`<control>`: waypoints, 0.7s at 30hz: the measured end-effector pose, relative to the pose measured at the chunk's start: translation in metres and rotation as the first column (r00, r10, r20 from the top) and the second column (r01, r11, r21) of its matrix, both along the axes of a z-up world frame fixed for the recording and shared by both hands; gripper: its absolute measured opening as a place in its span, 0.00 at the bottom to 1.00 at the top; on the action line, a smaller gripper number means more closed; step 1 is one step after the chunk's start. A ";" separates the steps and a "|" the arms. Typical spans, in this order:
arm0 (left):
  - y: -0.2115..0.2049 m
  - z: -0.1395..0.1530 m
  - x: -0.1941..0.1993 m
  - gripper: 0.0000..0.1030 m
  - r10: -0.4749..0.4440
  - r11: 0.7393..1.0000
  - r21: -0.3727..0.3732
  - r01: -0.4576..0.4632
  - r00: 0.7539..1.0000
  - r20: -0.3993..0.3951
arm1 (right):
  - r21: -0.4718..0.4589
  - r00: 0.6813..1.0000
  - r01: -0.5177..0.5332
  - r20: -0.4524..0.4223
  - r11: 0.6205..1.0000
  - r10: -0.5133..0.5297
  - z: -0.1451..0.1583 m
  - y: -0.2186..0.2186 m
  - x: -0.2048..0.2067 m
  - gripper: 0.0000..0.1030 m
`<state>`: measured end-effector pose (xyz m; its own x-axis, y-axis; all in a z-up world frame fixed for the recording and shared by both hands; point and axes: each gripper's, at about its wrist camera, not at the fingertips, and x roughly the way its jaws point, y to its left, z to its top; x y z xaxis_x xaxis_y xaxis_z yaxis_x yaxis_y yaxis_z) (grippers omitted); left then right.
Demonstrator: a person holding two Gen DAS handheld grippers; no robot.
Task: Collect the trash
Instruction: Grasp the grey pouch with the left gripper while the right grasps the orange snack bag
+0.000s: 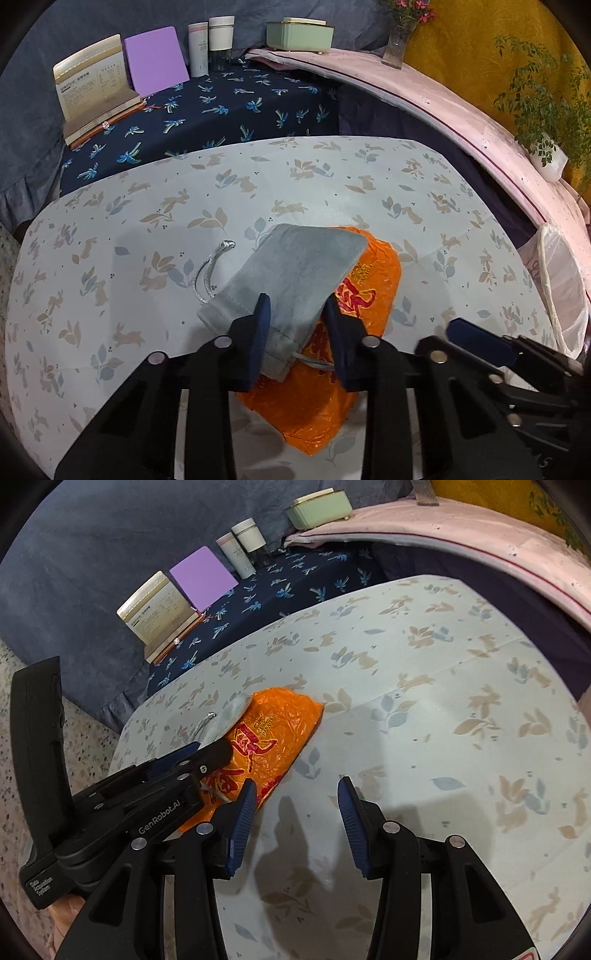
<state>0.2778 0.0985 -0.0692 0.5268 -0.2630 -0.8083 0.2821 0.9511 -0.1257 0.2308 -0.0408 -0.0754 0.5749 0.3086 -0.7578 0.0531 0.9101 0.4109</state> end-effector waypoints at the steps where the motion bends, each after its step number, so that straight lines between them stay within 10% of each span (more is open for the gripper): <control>1: 0.002 0.001 0.000 0.19 -0.001 1.000 -0.009 0.001 1.000 0.000 | 0.010 1.000 -0.005 -0.004 1.000 0.005 -0.002 0.002 0.003 0.44; 21: 0.057 -0.004 -0.014 0.11 0.123 0.971 -0.197 -0.137 0.989 -0.083 | 0.185 0.996 -0.081 -0.021 0.979 0.087 -0.023 0.035 0.023 0.38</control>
<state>0.2640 0.1552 -0.0734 0.5116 -0.3570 -0.7815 0.1416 0.9322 -0.3331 0.2539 -0.0057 -0.0989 0.5200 0.4901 -0.6996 -0.0063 0.8212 0.5707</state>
